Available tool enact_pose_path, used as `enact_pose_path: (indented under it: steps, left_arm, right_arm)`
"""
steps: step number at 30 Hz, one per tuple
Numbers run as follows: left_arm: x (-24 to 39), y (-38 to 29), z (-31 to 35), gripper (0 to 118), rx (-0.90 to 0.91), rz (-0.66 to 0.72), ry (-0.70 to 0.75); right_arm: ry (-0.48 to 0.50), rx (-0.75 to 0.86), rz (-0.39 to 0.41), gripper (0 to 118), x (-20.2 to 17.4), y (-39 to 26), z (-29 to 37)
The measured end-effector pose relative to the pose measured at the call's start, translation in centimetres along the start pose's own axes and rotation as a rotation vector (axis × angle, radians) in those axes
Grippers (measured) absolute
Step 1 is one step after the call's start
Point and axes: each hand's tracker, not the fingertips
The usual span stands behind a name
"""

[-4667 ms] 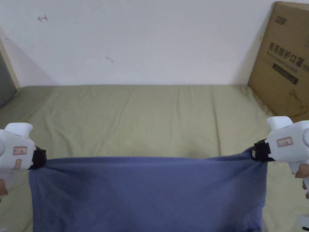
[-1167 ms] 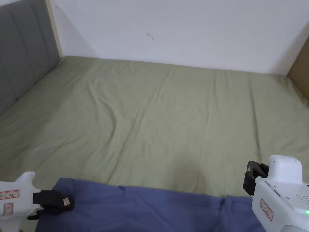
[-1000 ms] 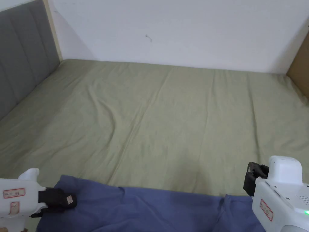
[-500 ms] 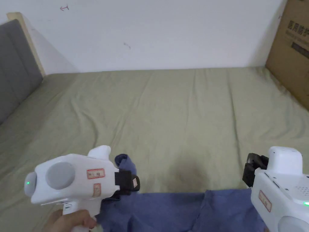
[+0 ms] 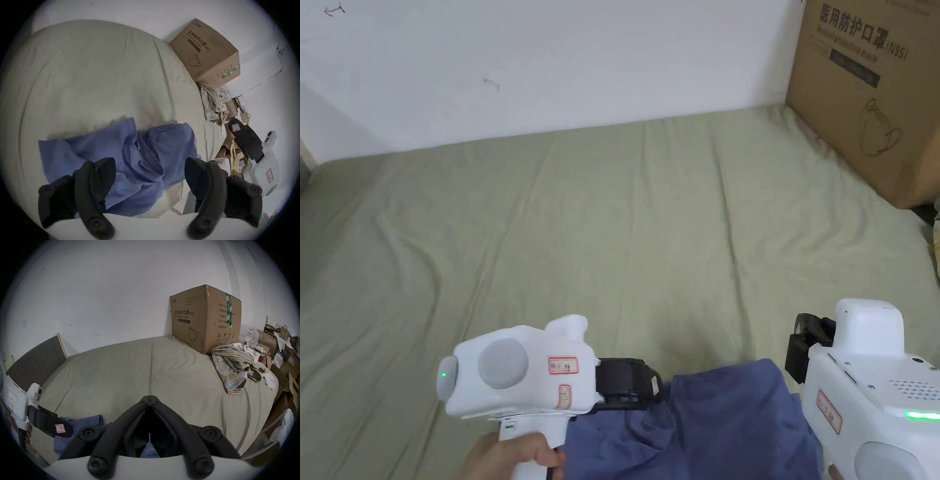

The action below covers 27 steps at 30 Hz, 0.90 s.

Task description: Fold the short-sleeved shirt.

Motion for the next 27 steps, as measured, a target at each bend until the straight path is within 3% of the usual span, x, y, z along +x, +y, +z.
enact_pose_path:
  steps: [2, 3, 4, 5, 8, 14, 21, 27]
  left_arm:
    - [-0.5, -0.2, 1.5, 92, 0.036, -0.011, 0.023]
    - [-1.1, -0.4, 2.3, 86, 0.057, 0.005, 0.037]
    - [-1.7, -0.5, 3.1, 69, 0.078, 0.021, 0.040]
    - [-2.6, -1.1, 3.9, 38, 0.112, 0.047, 0.034]
    - [-5.0, -2.3, 4.4, 1, 0.099, 0.106, 0.104]
    - [-7.6, -4.6, 1.4, 0, 0.062, 0.152, 0.132]
    - [-4.1, -4.6, -4.6, 0, -0.032, 0.163, 0.056]
    - [0.6, -5.7, -7.9, 0, -0.105, 0.058, -0.003]
  right_arm:
    - [0.006, 0.006, 0.012, 0, -0.4, 0.0, 0.0]
    - [0.012, 0.009, 0.019, 0, -0.6, 0.0, 0.1]
    - [0.021, 0.010, 0.024, 0, -0.7, 0.0, 0.0]
    - [0.031, 0.007, 0.025, 0, -0.8, 0.0, 0.0]
    - [0.048, 0.002, 0.030, 0, -1.2, -0.2, -0.1]
    - [0.063, 0.001, 0.035, 0, -1.4, -0.4, 0.1]
    - [0.053, 0.003, 0.033, 0, -0.7, -0.4, 0.6]
    - [0.036, -0.008, 0.034, 0, 0.3, -0.8, 0.8]
